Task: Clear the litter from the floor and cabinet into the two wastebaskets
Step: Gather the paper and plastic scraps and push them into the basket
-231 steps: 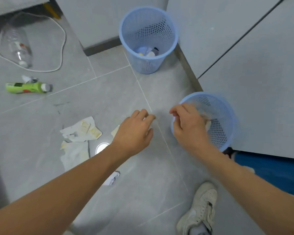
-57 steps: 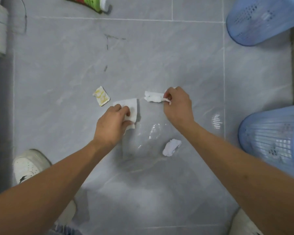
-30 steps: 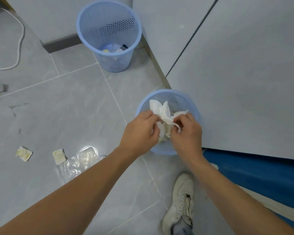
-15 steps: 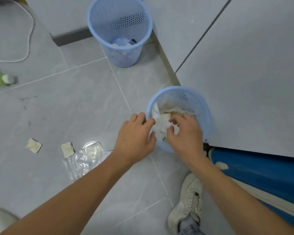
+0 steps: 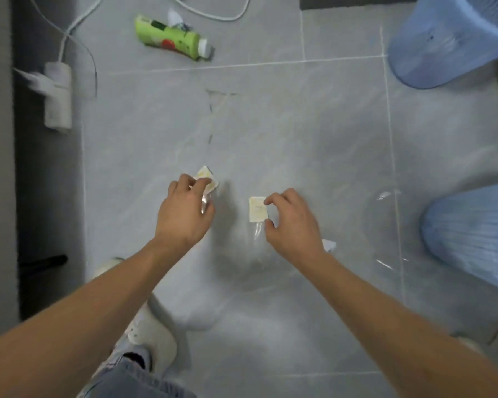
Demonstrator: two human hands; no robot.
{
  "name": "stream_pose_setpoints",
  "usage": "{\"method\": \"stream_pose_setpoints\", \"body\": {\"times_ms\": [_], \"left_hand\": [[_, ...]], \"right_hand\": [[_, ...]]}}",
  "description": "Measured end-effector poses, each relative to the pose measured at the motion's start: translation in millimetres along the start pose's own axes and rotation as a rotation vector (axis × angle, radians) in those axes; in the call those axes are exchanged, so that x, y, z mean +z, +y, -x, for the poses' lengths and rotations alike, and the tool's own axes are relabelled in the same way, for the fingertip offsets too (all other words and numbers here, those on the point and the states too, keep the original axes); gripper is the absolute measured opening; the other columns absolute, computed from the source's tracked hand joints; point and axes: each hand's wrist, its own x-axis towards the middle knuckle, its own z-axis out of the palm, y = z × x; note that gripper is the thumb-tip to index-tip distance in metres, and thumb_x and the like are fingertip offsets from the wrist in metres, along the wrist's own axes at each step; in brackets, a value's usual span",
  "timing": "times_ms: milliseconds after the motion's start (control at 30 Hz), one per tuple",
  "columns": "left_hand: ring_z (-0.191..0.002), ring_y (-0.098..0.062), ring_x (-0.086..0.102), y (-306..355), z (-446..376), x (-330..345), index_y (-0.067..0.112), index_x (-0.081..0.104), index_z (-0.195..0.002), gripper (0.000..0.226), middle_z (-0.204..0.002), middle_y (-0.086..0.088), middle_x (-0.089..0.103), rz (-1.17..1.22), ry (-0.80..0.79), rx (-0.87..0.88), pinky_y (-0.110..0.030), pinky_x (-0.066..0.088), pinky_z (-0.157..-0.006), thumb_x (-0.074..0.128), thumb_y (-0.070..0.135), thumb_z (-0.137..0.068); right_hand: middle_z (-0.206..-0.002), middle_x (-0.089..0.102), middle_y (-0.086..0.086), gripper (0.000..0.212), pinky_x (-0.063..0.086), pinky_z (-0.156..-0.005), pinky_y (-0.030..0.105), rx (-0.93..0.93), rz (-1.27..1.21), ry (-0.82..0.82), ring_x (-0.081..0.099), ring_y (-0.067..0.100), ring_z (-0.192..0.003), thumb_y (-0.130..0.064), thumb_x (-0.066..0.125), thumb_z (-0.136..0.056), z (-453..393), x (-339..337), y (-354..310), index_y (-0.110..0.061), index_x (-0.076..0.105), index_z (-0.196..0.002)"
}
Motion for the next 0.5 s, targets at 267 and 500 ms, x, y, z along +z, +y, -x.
{"method": "stream_pose_setpoints", "body": {"times_ms": [267, 500], "left_hand": [[-0.126, -0.034, 0.036, -50.9, -41.5, 57.0, 0.042, 0.042, -0.145, 0.061, -0.151, -0.003, 0.03, -0.029, -0.074, 0.042, -0.048, 0.053, -0.083, 0.067, 0.044, -0.09], [-0.091, -0.027, 0.047, -36.2, -54.0, 79.4, 0.016, 0.056, -0.11, 0.017, -0.108, -0.008, 0.041, 0.099, -0.01, 0.115, -0.048, 0.054, -0.071, 0.059, 0.018, -0.094]], "right_hand": [[-0.13, 0.038, 0.003, 0.054, 0.049, -0.072, 0.034, -0.018, 0.155, -0.06, 0.039, 0.027, -0.114, -0.011, 0.07, -0.081, -39.4, 73.2, 9.6, -0.026, 0.055, -0.131], [-0.099, 0.05, -0.001, 0.033, 0.045, -0.071, 0.031, -0.043, -0.077, 0.034, 0.053, 0.021, -0.084, 0.008, 0.061, -0.073, -51.7, 67.8, 26.5, -0.014, 0.063, -0.098]]}}
